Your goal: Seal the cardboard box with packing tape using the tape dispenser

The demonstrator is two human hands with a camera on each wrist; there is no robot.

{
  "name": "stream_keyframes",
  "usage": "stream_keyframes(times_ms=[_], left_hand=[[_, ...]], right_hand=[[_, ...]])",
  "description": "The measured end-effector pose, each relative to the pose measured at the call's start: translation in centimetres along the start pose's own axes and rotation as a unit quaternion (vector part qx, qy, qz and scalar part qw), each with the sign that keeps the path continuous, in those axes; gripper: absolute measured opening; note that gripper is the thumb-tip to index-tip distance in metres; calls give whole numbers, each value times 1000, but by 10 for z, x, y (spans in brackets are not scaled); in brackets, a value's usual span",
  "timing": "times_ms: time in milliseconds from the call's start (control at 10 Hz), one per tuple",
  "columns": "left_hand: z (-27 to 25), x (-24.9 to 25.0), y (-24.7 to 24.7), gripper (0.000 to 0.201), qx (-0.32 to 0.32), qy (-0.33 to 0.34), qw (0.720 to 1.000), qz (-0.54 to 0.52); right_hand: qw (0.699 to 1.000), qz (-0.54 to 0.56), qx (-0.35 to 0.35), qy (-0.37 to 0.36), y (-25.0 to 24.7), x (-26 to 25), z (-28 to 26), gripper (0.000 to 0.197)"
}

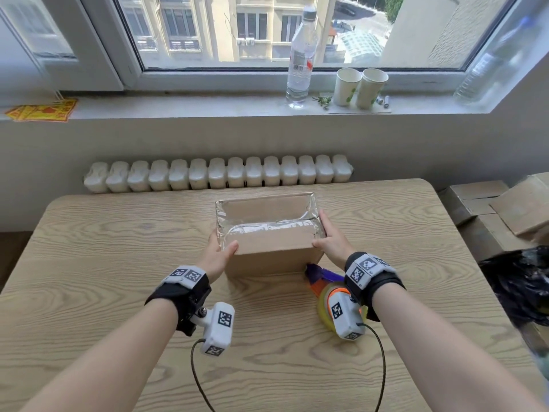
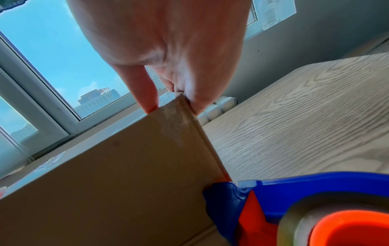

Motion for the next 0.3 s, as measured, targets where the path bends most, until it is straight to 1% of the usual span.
stream_keyframes(times_ms=[100, 200, 300], left_hand=[[-15, 16, 3, 71, 18, -1, 999, 27], [-28, 29, -7, 77, 66, -21, 996, 65], [-39, 40, -23, 78, 101, -28, 991, 86]], right_hand=[[1000, -18, -13, -1, 2, -4, -6, 84], [998, -51, 21, -5, -8, -14, -13, 80], [989, -128, 78, -13, -31, -30, -15, 72]])
Point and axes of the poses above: each hand's wrist, its own z-axis towards the middle knuckle, its own y-axis out of the palm, x = y × z, the point moved 10 cm from there along z, towards the middle knuckle, and after that the axes turned 7 degrees about -y, right-handed, at the moved point
